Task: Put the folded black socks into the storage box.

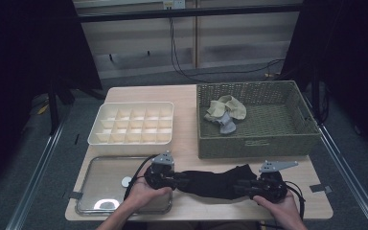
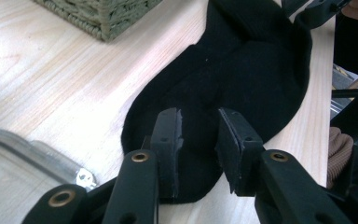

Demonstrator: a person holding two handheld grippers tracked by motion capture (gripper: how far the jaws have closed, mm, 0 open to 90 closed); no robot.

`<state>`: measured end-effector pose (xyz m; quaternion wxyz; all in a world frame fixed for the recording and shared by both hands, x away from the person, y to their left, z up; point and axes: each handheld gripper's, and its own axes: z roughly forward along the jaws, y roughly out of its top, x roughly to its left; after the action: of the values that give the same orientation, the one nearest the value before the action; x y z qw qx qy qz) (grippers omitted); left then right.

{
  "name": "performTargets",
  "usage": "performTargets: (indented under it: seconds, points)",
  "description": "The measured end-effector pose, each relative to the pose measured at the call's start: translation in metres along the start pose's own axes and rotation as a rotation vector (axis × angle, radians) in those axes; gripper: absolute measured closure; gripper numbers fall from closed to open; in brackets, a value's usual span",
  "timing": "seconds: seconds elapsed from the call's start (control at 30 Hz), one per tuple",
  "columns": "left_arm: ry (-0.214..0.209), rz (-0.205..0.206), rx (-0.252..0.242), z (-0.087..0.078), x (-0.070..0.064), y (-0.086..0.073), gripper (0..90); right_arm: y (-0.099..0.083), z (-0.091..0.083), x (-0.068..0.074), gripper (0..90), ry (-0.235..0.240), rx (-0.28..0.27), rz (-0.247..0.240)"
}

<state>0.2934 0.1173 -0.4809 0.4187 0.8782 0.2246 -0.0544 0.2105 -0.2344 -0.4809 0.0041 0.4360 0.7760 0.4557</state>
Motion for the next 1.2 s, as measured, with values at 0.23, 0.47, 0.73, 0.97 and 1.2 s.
performTargets:
  seconds: [0.23,0.47,0.73,0.97,1.2]
  points:
    - [0.003,-0.007,-0.018,0.001,-0.004,-0.001,66.2,-0.006,-0.008,-0.002,66.4,-0.021,-0.010,0.016]
    - [-0.013,-0.005,-0.013,0.009,-0.008,-0.002,65.4,-0.005,-0.012,-0.006,66.2,-0.047,-0.025,0.022]
    - [0.027,-0.001,0.030,0.017,-0.007,-0.001,58.3,0.005,-0.003,-0.016,64.7,-0.093,-0.016,0.013]
    - [0.040,0.012,0.060,0.020,-0.003,-0.004,71.6,0.014,0.008,-0.043,60.7,-0.178,0.004,0.033]
    - [0.019,-0.003,0.067,0.018,-0.001,-0.005,83.9,0.009,0.011,-0.045,66.1,-0.215,0.026,0.035]
